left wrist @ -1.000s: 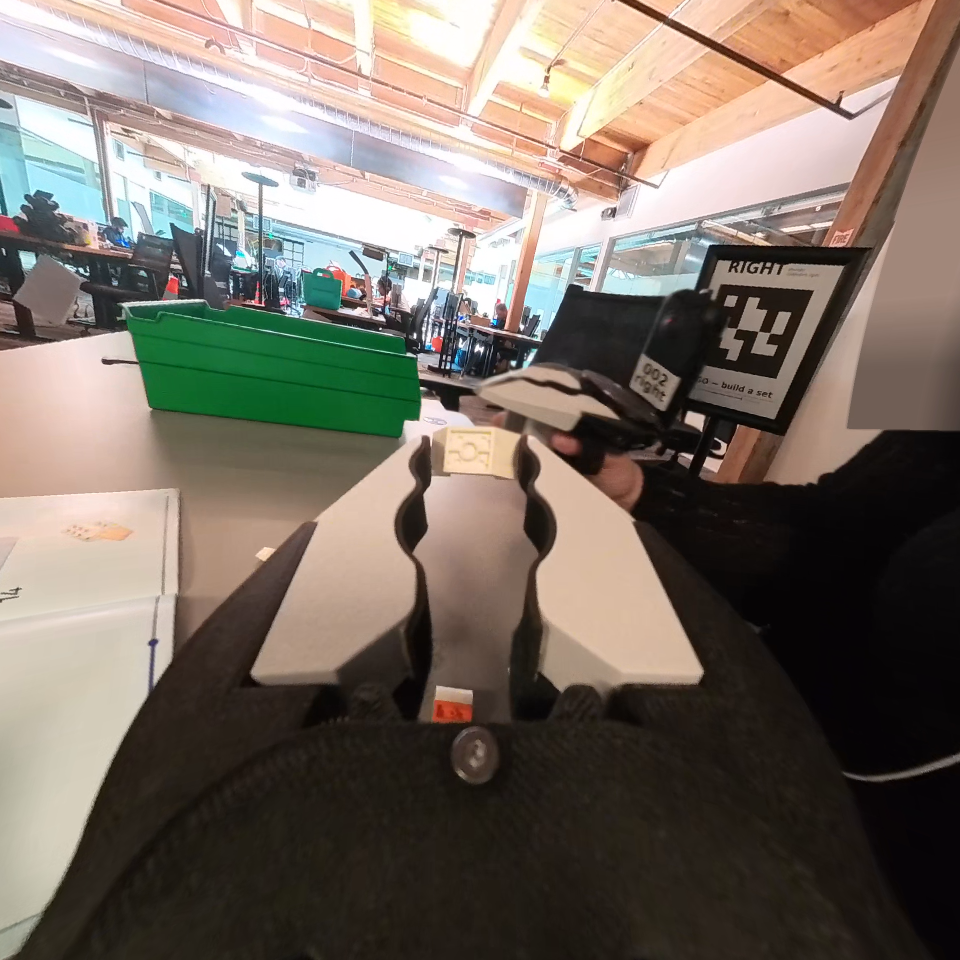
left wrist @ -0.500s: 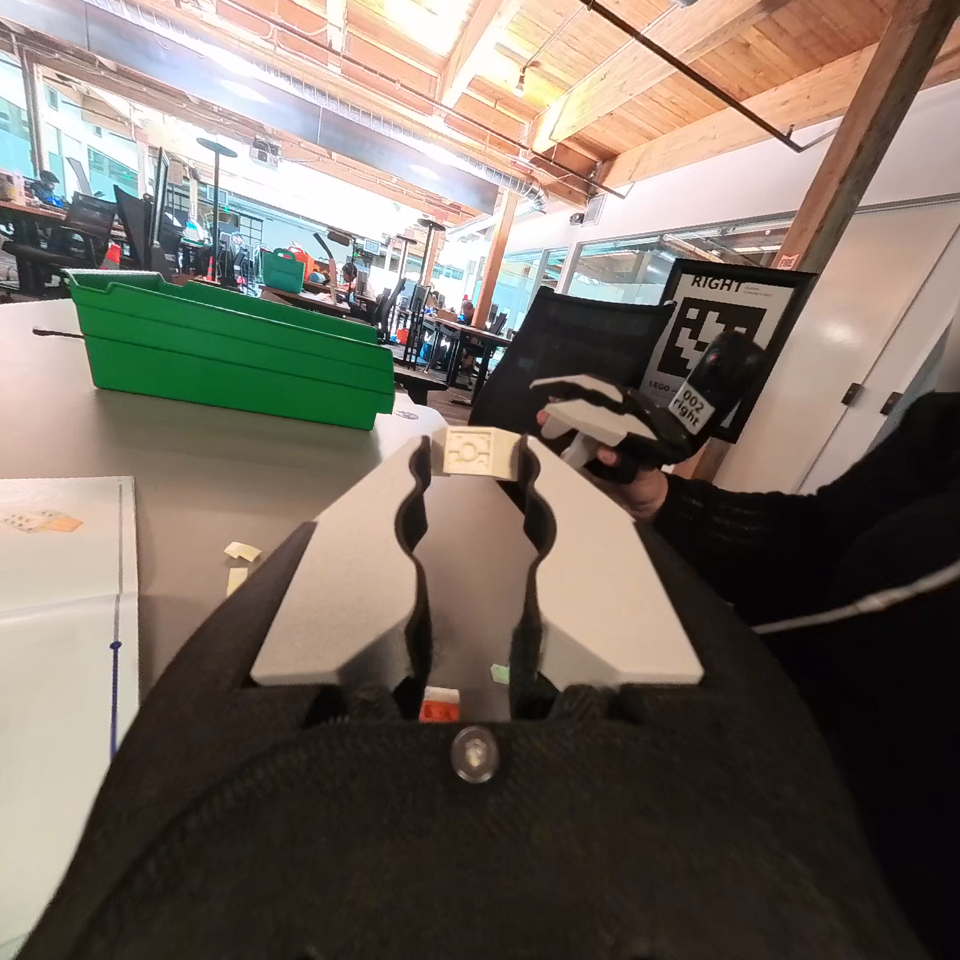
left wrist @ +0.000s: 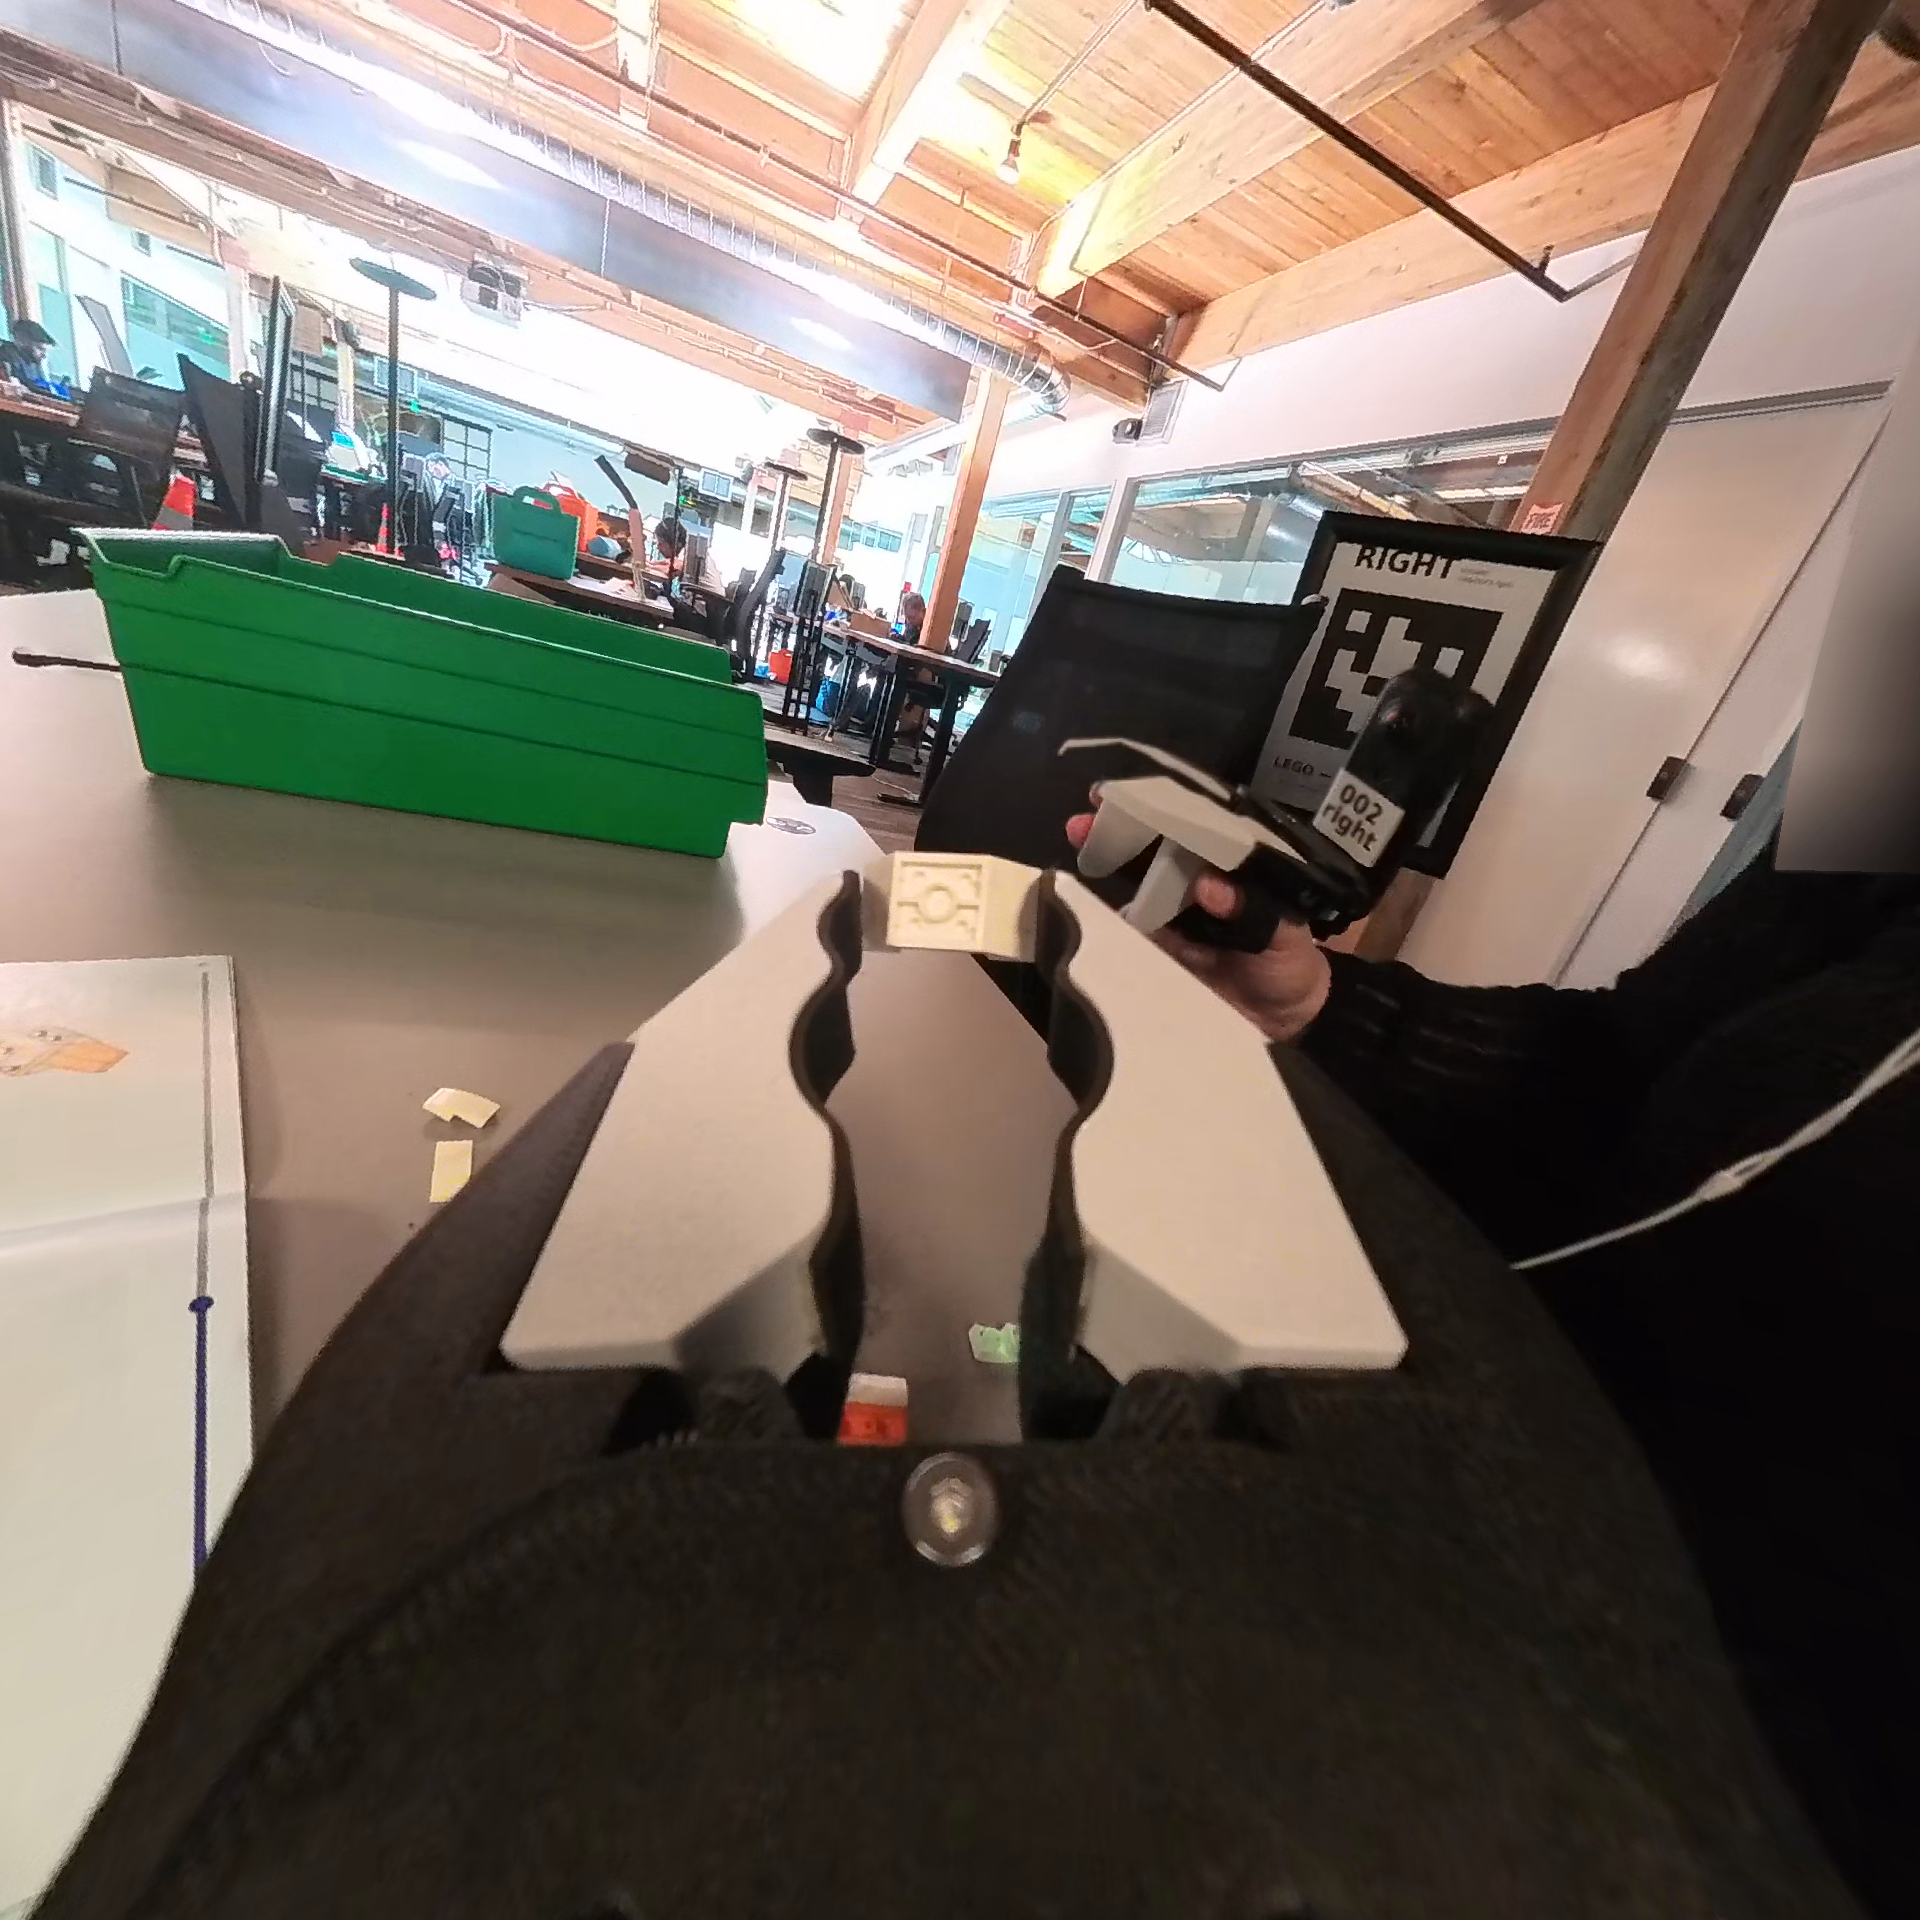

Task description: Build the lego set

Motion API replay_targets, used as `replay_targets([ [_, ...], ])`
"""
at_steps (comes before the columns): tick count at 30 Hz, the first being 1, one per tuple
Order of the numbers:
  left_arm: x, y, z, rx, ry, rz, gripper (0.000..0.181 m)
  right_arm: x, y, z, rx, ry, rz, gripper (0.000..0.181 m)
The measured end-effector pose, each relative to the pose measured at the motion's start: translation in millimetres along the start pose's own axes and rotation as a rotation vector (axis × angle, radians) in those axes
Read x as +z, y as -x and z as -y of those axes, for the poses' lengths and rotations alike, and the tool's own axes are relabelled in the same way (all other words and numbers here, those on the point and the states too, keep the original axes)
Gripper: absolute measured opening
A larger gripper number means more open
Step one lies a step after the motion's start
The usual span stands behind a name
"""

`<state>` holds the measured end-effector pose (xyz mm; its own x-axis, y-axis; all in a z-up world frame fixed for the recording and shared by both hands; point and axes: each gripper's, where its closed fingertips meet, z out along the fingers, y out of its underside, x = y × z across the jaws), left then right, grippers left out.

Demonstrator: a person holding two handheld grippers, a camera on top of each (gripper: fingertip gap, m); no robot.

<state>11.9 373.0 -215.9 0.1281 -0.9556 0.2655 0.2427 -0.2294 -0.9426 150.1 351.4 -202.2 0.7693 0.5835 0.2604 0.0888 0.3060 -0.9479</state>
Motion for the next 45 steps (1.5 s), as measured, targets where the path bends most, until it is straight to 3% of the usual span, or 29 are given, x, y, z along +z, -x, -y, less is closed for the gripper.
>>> replay_targets([
  [6,-0.4,1.0,0.5,0.004,-0.002,0.005,0.033,-8.9,18.4,-1.9,-0.033,0.054,0.053,0.024],
  [13,-3.0,1.2,3.0,0.074,-0.033,0.055,0.033,-38.6,25.1,-0.2,0.000,0.049,0.011,0.025],
  [23,-8.4,-5.2,9.8,0.303,-0.078,0.184,0.033,-100.9,58.0,-27.7,-0.081,0.187,0.077,0.032],
  [30,-3.1,3.1,4.3,0.480,-0.007,0.340,0.032,-138.6,77.9,-46.0,-0.146,0.238,0.093,0.039],
  [35,-0.9,2.8,-3.7,0.551,0.034,0.384,0.033,-161.3,83.0,-70.2,-0.100,0.257,0.032,0.058],
  [40,3.5,7.4,-11.6,0.682,0.112,0.452,0.032,-184.8,79.3,-100.8,-0.055,0.271,-0.065,0.064],
  [45,0.7,12.5,-14.5,0.712,0.138,0.489,0.033,-233.0,76.7,-165.1,0.038,0.432,-0.129,0.064],
])
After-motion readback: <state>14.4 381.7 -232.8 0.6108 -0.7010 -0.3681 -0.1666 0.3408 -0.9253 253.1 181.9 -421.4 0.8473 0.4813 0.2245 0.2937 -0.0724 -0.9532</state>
